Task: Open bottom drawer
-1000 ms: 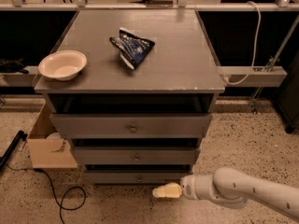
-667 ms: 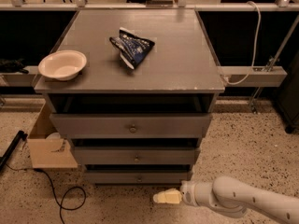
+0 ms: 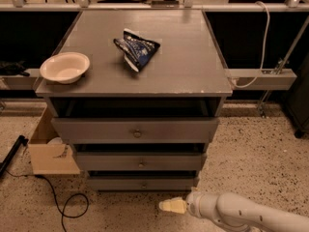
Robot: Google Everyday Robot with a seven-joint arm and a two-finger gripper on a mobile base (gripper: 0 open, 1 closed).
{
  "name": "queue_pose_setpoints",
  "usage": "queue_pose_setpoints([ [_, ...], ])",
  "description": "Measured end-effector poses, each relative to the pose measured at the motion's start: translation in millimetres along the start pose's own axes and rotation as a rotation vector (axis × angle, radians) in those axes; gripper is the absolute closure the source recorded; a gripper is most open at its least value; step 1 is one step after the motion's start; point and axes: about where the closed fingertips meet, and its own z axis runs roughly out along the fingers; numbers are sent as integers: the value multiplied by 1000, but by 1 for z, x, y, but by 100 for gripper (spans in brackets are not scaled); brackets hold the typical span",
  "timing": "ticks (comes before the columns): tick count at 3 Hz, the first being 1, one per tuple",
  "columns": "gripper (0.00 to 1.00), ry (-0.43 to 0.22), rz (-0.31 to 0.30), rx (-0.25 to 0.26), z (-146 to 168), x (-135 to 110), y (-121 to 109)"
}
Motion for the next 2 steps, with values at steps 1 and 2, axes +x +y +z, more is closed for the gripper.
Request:
queue_pose_setpoints([
  [1, 0, -10, -15, 6, 0, -1, 1],
  [2, 0, -68, -96, 39, -3, -6, 5],
])
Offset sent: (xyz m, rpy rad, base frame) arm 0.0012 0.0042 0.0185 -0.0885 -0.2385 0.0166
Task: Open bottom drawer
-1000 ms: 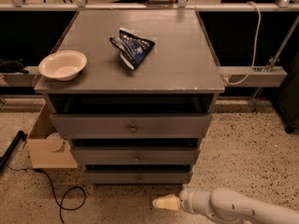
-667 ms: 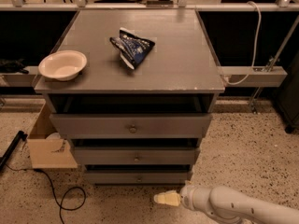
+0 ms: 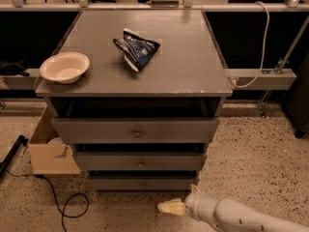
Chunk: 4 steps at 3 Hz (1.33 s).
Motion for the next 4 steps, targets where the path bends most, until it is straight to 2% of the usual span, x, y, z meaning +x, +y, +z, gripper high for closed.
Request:
queue_pose_setpoints([
  [2, 0, -128, -327, 114, 9, -20, -10],
  [3, 0, -183, -482, 205, 11, -28, -21],
  [4, 0, -183, -483, 205, 11, -28, -21],
])
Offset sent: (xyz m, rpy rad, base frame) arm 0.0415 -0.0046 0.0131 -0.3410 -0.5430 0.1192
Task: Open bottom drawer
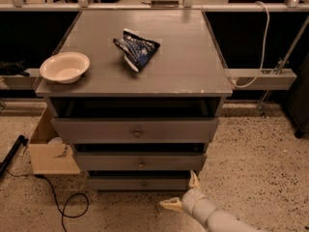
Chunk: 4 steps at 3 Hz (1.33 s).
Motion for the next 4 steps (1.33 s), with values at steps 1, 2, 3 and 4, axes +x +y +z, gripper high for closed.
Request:
queue_pose_setpoints([
  [1, 0, 17, -158, -8, 11, 15, 6],
  [2, 0, 91, -299, 24, 10, 58, -11],
  [3, 0, 162, -367, 109, -12, 91, -39],
  [4, 0, 161, -369, 120, -13, 93, -43],
])
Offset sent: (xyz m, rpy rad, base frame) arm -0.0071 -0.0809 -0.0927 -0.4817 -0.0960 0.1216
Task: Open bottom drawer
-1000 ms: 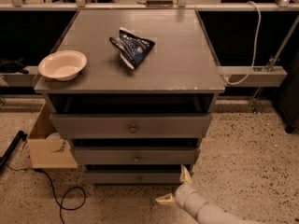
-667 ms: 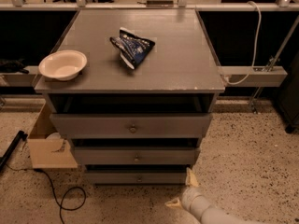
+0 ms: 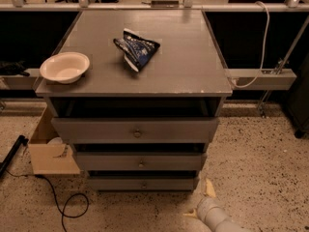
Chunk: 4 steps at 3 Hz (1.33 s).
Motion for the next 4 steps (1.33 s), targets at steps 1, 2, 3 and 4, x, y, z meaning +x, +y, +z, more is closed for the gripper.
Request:
queue_pose_setpoints([
  [1, 0, -54, 51, -42, 3, -11, 11],
  [2, 0, -75, 215, -56, 8, -24, 36],
  [3, 0, -33, 372, -1, 11, -27, 45],
  [4, 0, 38, 489, 98, 13, -26, 44],
])
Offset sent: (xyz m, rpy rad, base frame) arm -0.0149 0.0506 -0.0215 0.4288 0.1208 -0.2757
